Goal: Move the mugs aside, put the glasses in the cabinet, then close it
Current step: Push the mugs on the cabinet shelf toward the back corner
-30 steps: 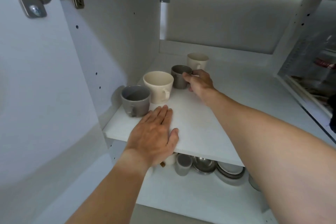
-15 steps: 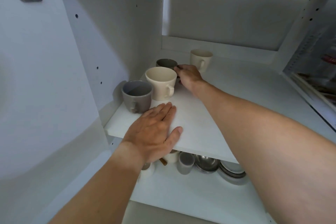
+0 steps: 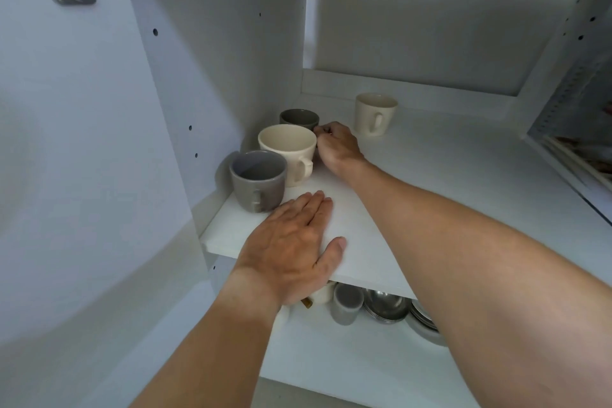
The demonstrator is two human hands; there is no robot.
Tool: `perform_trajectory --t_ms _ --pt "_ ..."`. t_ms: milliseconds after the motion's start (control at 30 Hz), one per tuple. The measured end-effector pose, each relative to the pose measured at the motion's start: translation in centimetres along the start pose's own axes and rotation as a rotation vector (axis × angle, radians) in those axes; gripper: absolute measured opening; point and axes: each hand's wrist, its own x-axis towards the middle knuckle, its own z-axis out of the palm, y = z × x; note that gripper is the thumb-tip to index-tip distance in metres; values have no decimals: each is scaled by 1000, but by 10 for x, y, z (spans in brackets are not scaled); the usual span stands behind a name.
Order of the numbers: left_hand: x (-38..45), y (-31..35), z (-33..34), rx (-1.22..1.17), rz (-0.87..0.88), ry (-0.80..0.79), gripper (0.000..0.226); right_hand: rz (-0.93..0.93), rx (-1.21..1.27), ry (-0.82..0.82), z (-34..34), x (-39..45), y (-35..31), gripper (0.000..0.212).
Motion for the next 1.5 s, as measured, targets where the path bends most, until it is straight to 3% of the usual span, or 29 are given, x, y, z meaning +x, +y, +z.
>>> perform_trajectory --t_ms 633,733,833,933,1033,1133,1333,1500 --pt "0 -1 -4 5 18 -48 71 -74 -53 -66 5 4 -5 39" --pt "0 -3 -7 10 39 -59 72 -102 18 90 -16 8 10 33" --pt "-1 -4 -4 2 32 -2 73 -51 118 377 -42 22 34 30" --pt "-3 -2 3 -32 14 74 71 98 265 516 -60 43 57 43" --pt "-2 -1 5 -44 13 80 70 176 313 434 -63 67 63 60" --pt "0 -4 2 -22 10 66 70 149 288 340 -63 89 54 63" --pt "1 -7 -1 -16 30 8 68 163 291 256 -67 103 53 43" --pt "6 -9 -3 -68 0 -39 65 161 312 245 -66 103 51 39"
